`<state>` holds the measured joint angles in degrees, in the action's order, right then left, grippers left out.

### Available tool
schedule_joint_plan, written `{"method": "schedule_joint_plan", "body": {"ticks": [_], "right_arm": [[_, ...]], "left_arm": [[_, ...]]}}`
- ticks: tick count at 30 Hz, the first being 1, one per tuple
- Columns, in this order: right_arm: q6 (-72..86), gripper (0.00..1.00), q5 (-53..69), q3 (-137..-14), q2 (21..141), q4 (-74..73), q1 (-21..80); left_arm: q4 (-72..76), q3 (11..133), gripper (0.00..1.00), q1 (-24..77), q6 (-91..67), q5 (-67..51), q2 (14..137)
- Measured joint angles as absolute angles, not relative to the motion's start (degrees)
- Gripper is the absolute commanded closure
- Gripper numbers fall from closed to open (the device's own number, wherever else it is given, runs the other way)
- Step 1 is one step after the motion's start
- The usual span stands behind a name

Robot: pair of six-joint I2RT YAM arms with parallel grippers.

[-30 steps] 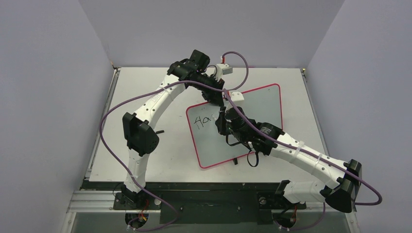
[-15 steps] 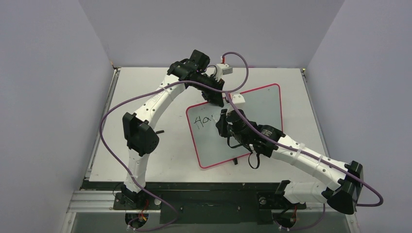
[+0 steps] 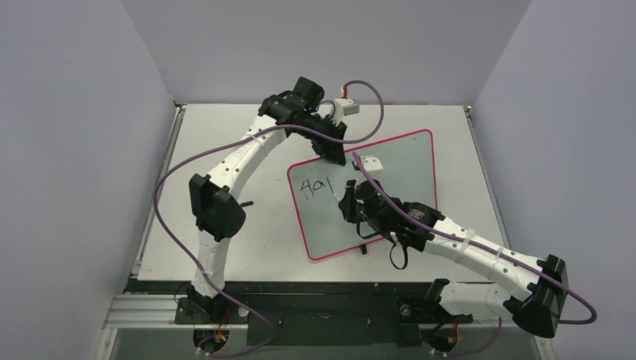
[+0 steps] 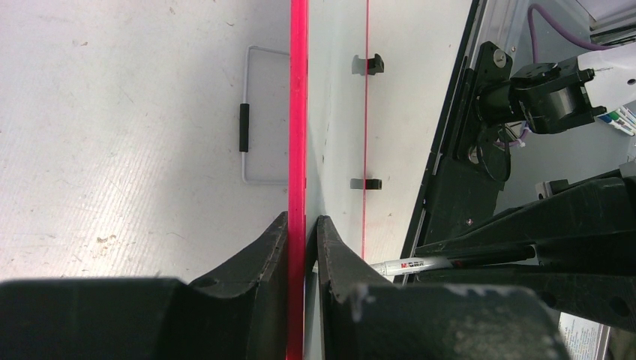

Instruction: Write a sentence on the whiteboard

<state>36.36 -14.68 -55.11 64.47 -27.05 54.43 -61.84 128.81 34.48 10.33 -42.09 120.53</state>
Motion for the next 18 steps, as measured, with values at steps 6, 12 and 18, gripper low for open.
{"method": "schedule_joint_plan", "body": {"ticks": [6, 12, 18], "right_arm": [[36.27, 1.00, -14.70, -55.18, 63.48, -27.77, 54.41], [35.48, 1.00, -14.81, -58.39, 63.09, -28.56, 54.41], [34.70, 1.00, -15.27, -62.54, 64.27, -28.25, 54.41]], "left_arm": [[-61.84, 128.81, 1.00, 34.65, 10.26, -42.26, 120.44], [-61.87, 128.81, 1.00, 34.94, 10.28, -42.22, 120.14], [-61.84, 128.81, 1.00, 35.18, 10.28, -42.22, 119.98]]}}
